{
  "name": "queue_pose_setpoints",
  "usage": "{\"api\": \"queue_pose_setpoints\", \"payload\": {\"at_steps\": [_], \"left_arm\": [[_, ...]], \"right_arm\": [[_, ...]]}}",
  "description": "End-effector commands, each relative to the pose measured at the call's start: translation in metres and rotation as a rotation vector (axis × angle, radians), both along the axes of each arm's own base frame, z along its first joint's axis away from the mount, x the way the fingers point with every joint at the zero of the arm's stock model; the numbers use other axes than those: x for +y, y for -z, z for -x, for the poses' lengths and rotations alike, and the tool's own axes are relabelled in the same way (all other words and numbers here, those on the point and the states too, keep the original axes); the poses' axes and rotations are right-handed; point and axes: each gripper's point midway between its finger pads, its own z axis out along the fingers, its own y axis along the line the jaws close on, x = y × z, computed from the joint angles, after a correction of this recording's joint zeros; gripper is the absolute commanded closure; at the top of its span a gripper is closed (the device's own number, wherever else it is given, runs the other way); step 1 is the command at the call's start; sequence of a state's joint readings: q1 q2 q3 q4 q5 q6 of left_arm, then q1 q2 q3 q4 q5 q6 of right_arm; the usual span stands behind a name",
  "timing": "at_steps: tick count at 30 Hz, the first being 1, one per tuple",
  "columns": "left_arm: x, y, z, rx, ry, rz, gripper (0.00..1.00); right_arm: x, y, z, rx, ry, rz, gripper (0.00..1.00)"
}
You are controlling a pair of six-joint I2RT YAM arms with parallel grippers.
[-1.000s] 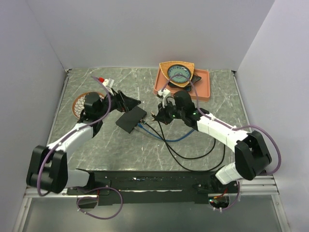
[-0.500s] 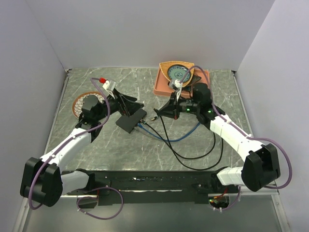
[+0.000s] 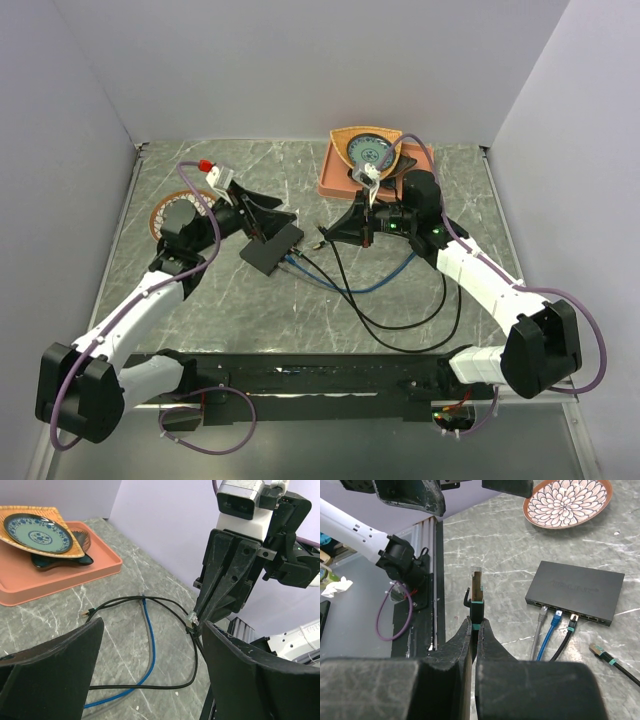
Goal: Insert the plug into the switch port
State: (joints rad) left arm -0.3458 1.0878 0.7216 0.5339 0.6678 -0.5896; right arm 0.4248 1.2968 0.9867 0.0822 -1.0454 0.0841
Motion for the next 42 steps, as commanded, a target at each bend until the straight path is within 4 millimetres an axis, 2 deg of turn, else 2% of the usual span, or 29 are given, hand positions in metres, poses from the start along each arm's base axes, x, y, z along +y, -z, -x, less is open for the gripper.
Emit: {"api": "queue_pose_setpoints", "payload": {"at_steps": [1, 7, 13, 19, 24, 36, 39, 40, 41, 42], "left_arm": [[-0.002, -0.025, 0.003, -0.080, 0.019, 0.010, 0.15], [-0.010, -0.024, 0.005, -0.081, 0.061, 0.016, 0.16], [-0.032, -0.023, 0.009, -0.078, 0.124, 0.008, 0.18], [-0.053, -0.021, 0.014, -0.074, 0.176, -0.013, 0.26], [-0.060, -0.016, 0.018, -0.071, 0.225, -0.030, 0.41], [-0.070, -0.004, 0.022, -0.058, 0.276, -0.065, 0.49], [-0.071, -0.007, 0.024, -0.059, 0.288, -0.052, 0.67], [-0.072, -0.008, 0.025, -0.061, 0.294, -0.048, 0.87], [-0.072, -0.010, 0.024, -0.060, 0.290, -0.044, 0.99], [-0.071, -0.011, 0.023, -0.054, 0.283, -0.036, 0.99]], "right_arm": [[0.000, -0.018, 0.005, -0.058, -0.023, -0.034, 1.00], [0.002, -0.026, 0.008, -0.061, -0.053, -0.044, 1.00], [0.003, -0.029, 0.011, -0.065, -0.067, -0.052, 1.00], [0.003, -0.027, 0.012, -0.058, -0.060, -0.045, 1.00], [0.002, -0.028, 0.012, -0.067, -0.042, -0.042, 1.00], [0.002, -0.036, 0.013, -0.083, -0.041, -0.055, 1.00], [0.002, -0.033, 0.010, -0.068, -0.040, -0.037, 1.00], [0.002, -0.033, 0.009, -0.070, -0.041, -0.035, 1.00], [0.002, -0.033, 0.007, -0.070, -0.028, -0.031, 1.00], [0.002, -0.032, 0.006, -0.067, -0.018, -0.024, 1.00]]}}
